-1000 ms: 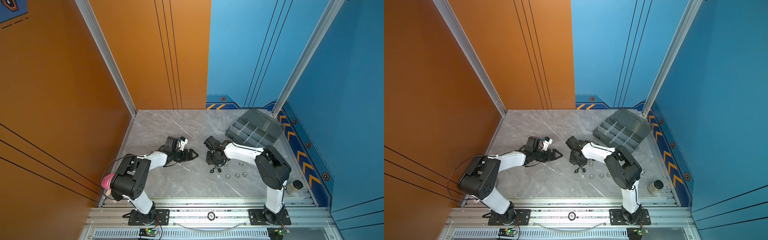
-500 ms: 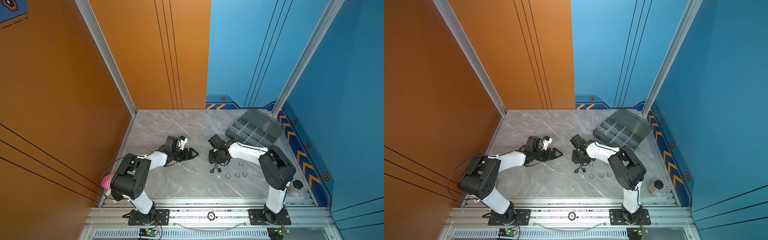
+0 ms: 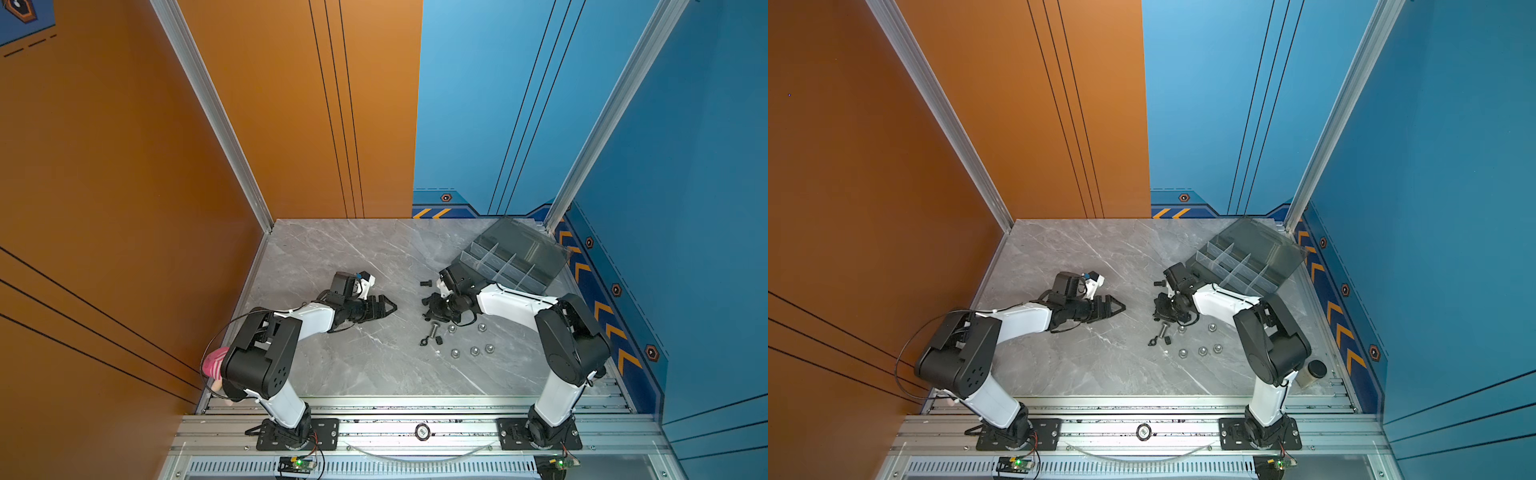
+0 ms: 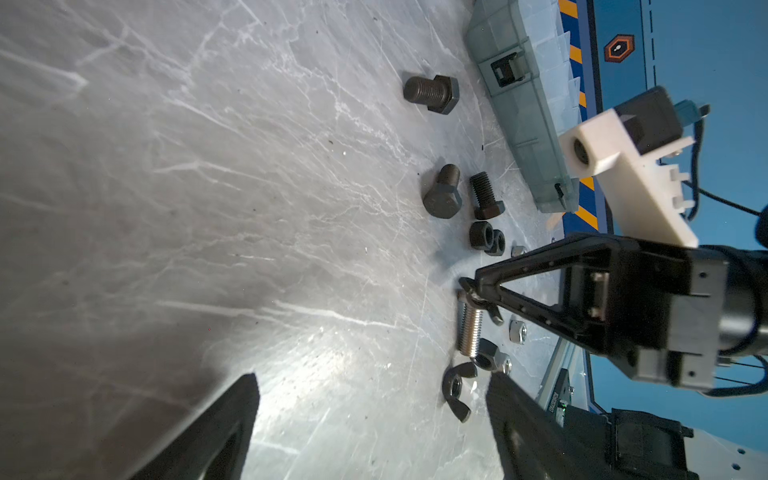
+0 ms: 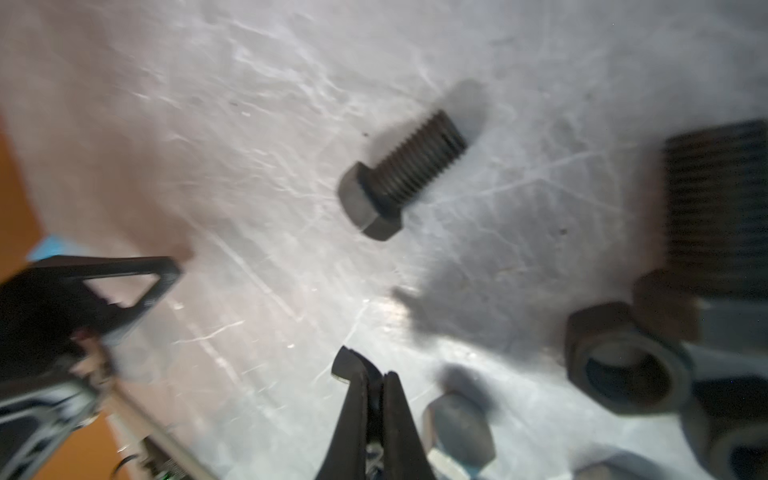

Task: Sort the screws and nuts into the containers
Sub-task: 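Lift the black wing nut and carry it over the compartment box, then lower the wing nut into the wing-nut compartment and open the right gripper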

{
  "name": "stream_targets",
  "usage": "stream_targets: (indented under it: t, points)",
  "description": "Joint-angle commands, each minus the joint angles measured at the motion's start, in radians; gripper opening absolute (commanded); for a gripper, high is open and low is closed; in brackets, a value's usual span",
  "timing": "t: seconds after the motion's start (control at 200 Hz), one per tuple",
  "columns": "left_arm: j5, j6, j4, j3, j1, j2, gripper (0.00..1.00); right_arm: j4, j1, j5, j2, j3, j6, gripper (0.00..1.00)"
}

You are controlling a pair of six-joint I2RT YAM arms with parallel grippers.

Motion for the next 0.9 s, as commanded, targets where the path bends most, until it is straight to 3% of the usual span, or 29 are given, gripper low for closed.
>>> stream_targets:
  t: [0.0,0.245,0.486,0.896]
  points:
    - [0.021,-0.014,0.009,-0.008,0.01,0.009,0.88,0.078,-0.068,-0.075,-0.083,0.002,0.013,0.0]
    - [0.046,-0.049,0.042,0.009,0.013,0.017,0.88,-0.102,-0.314,-0.021,-0.163,0.108,-0.114,0.0]
    - [0.055,-0.077,0.056,0.037,0.008,0.03,0.88,-0.198,-0.535,0.043,-0.076,0.266,-0.181,0.0]
    - [0.053,-0.101,0.058,0.073,-0.002,0.042,0.88,-0.273,-0.619,0.076,0.264,0.614,-0.208,0.0]
